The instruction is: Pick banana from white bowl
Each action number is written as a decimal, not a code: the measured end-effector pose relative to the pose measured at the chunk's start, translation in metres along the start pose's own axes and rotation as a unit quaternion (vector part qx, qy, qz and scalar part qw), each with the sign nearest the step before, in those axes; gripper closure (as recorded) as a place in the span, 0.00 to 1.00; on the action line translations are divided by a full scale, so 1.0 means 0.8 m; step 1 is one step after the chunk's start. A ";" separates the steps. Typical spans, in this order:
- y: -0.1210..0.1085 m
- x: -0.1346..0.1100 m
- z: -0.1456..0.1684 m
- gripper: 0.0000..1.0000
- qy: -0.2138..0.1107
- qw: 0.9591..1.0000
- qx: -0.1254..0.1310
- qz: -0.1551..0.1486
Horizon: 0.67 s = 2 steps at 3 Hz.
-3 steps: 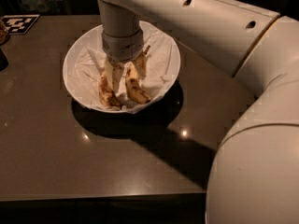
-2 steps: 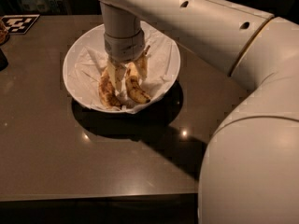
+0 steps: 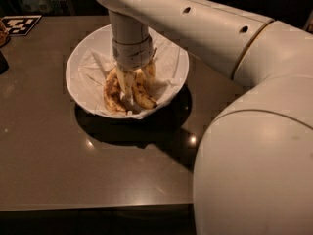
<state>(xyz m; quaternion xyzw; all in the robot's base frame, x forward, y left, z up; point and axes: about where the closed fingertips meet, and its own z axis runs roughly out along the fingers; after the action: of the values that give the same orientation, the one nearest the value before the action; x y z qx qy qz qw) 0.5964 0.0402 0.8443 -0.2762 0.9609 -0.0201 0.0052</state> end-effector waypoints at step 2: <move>-0.001 0.001 0.008 0.89 -0.001 1.000 0.000 -0.003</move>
Offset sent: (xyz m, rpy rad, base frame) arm -0.0002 -0.0009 -0.0056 0.0013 -0.0025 0.0047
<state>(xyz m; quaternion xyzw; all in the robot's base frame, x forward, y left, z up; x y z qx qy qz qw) 0.5961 0.0390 0.8379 -0.2787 0.9601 -0.0199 0.0066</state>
